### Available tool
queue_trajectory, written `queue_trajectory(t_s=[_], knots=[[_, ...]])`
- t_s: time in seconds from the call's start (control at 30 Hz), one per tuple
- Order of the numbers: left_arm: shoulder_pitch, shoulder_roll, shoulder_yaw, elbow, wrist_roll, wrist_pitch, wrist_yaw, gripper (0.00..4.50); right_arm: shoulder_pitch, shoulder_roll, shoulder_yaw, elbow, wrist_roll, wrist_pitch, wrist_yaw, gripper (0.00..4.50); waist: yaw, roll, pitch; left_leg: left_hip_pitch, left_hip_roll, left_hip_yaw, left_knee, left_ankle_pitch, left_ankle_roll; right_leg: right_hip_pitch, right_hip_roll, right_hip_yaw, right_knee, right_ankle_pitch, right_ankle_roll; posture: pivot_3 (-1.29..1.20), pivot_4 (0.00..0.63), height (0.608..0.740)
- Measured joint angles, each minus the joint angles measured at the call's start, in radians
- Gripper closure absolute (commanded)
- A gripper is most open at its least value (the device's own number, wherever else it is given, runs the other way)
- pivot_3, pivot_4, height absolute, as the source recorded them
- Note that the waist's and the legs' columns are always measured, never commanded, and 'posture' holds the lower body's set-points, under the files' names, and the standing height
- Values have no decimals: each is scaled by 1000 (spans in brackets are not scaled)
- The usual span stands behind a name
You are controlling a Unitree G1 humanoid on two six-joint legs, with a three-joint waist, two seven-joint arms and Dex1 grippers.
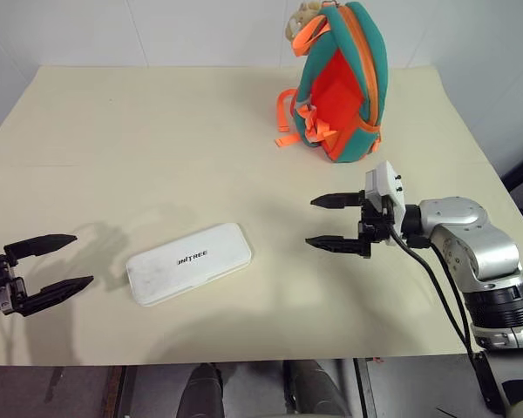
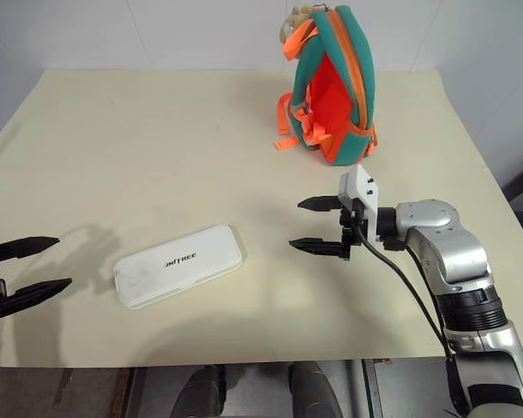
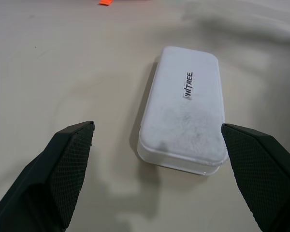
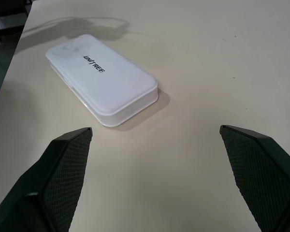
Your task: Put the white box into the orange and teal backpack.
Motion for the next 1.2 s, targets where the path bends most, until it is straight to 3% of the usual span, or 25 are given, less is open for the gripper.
queue_trajectory(t_s=[0.33,0.5,0.57,0.67,0.97,1.07,1.2], knots=[[-14,-29,-12,-64,-2,23,34,0,-1,46,0,-31,6,21,-51,32,2,0,0,0,0,0,0,0,0,0,0,0,0,0,0,0,150,740],[-34,-47,-30,-81,17,23,134,0,2,78,4,-66,0,40,-93,32,1,0,0,0,0,0,2,0,0,0,0,0,1,0,0,0,150,740],[-35,-56,-36,-95,28,23,184,0,5,95,13,-75,-12,40,-120,417,0,0,0,0,0,0,2,0,0,0,0,0,2,0,0,0,150,740],[-18,-56,-37,-105,57,33,232,603,12,107,31,-96,-19,47,-135,1221,0,0,0,0,0,0,2,0,0,0,0,0,1,0,0,0,150,740],[35,-56,-76,-195,68,183,316,3535,-4,176,122,-37,-123,-8,-189,4464,0,-1,0,0,0,0,3,0,0,0,0,0,2,0,0,0,150,740],[87,-54,-75,-230,19,244,266,4450,-9,210,131,9,-163,-51,-213,4500,-4,-1,0,0,0,0,1,0,0,0,0,0,2,0,0,0,150,740],[160,-53,-73,-265,-12,336,247,4450,-23,237,147,63,-215,-93,-234,4500,-5,-1,0,0,0,0,1,0,0,0,0,0,2,0,0,0,150,740]])
